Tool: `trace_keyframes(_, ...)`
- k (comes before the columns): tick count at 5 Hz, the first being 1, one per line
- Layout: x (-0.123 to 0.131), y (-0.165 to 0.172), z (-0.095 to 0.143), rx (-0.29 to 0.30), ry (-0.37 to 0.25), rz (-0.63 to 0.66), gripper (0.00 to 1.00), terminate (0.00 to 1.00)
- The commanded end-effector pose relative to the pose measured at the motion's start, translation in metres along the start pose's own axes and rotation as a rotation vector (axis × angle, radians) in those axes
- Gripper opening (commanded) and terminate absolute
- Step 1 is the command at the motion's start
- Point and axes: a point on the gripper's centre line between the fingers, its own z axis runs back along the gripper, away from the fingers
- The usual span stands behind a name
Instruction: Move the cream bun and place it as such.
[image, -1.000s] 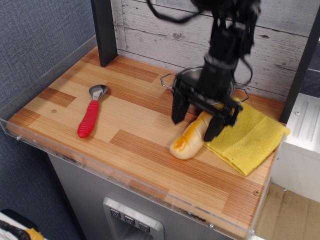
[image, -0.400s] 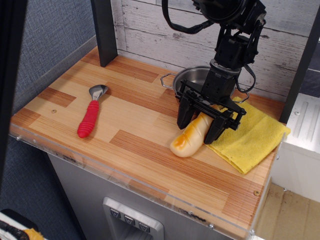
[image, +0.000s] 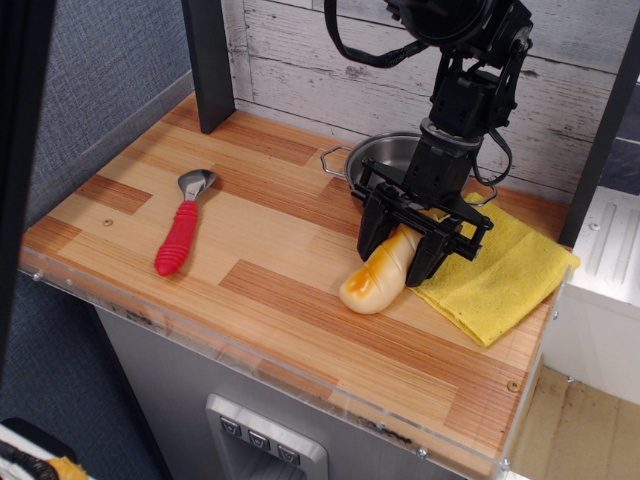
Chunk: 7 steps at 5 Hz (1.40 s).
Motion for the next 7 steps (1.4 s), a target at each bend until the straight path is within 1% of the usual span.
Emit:
trace_keyframes(1,-0.005,0.003,0.045,-0.013,-0.170,-0.010,0.00,0.00)
trace_keyframes(2,-0.008,0.002,0.071,-0.010,-0.230,-0.005,0.00,0.00)
trace_keyframes(3,-0.011,0.000,0.091,-0.010,-0.294,-0.010,0.00,0.00)
trace_keyframes(4,-0.012,0.000,0.089,-0.013,-0.285,0.007,0.00,0.00)
trace_keyframes(5,-0.009,-0.003,0.080,-0.014,-0.266,0.019,0.00,0.00)
trace_keyframes(6,-0.015,0.007,0.072,-0.047,-0.254,0.104,0.00,0.00)
trace_keyframes(7,-0.030,0.030,0.062,-0.078,-0.210,0.216,0.00,0.00)
